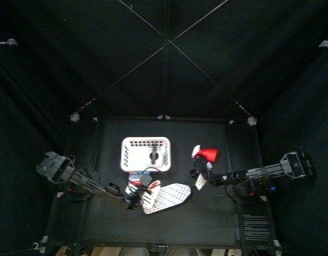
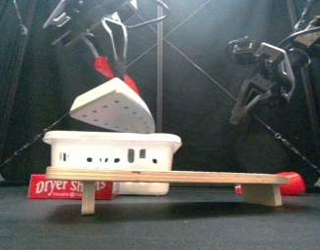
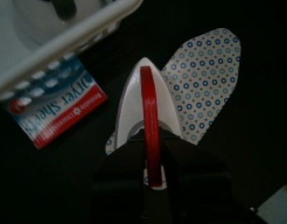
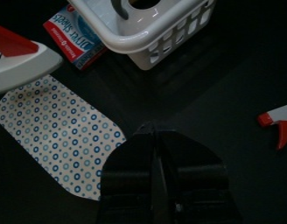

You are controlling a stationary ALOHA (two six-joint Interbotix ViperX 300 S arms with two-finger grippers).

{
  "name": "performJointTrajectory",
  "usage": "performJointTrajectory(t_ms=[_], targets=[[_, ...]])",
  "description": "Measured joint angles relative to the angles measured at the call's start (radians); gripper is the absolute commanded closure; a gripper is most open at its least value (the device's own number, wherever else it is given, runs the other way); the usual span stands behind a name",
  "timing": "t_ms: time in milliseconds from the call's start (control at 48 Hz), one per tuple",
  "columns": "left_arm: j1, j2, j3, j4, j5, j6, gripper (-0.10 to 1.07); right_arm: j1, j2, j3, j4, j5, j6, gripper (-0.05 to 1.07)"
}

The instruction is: Press iron on board

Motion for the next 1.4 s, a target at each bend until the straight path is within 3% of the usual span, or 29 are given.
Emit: performJointTrajectory(t_ms=[292, 479, 646, 917, 1167, 1396], targets=[[-0.071, 0.098, -0.002, 0.020, 0.021, -0.250, 0.51, 0.000, -0.008, 0.015, -0.005, 0.000, -0.003, 0.66], [-0.103, 0.140, -0.023, 0.078, 0.107, -0.405, 0.51, 0.000, -0.014, 0.038, -0.009, 0.000, -0.003, 0.66], [-0.109, 0.166, -0.037, 0.083, 0.143, -0.416, 0.51, 0.000, -0.017, 0.066, 0.018, -0.014, 0.006, 0.66], [-0.115, 0.215, -0.077, 0.080, 0.164, -0.411, 0.51, 0.002, -0.005, 0.118, 0.156, -0.091, 0.005, 0.66], [-0.120, 0.239, -0.087, 0.038, 0.178, -0.408, 0.51, 0.008, 0.074, 0.140, 0.238, -0.189, 0.005, 0.66], [-0.120, 0.245, -0.089, 0.035, 0.153, -0.407, 0.51, 0.014, 0.146, 0.123, 0.242, -0.229, 0.000, 0.66]])
